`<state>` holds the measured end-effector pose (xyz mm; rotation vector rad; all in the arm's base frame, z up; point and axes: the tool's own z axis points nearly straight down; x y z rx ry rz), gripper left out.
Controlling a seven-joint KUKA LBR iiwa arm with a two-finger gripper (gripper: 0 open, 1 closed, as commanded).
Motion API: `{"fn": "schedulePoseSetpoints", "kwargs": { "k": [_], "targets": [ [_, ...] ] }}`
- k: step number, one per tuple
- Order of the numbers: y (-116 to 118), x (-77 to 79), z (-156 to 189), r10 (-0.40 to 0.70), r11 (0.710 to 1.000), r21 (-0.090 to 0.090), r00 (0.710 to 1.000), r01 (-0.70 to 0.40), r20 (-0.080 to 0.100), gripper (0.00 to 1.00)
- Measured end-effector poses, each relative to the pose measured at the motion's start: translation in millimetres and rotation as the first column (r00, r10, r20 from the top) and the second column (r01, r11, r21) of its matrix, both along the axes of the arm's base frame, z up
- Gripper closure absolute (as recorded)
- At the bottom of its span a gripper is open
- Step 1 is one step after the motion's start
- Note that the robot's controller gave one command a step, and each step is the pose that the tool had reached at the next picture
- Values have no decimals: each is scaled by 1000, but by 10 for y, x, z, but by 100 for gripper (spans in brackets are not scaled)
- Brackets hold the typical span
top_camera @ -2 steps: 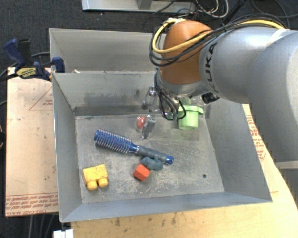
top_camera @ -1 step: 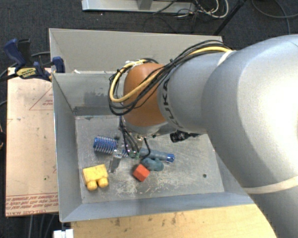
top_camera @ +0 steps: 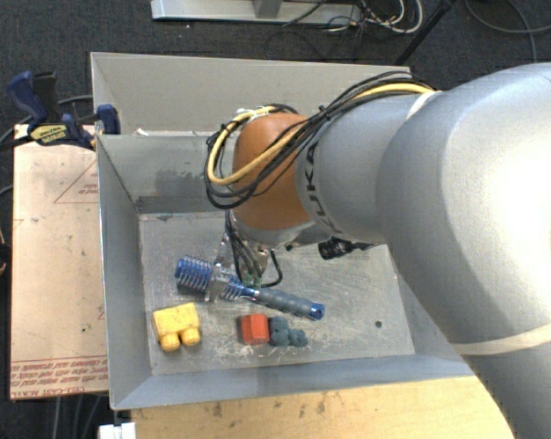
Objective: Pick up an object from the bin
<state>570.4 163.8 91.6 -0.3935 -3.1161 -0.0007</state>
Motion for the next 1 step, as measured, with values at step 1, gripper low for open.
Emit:
{"fn": "schedulePoseSetpoints", "kwargs": {
  "k": [1],
  "targets": [
    [-16, 60, 1339, 45, 999, 3, 999, -45, 10, 100]
  ]
}}
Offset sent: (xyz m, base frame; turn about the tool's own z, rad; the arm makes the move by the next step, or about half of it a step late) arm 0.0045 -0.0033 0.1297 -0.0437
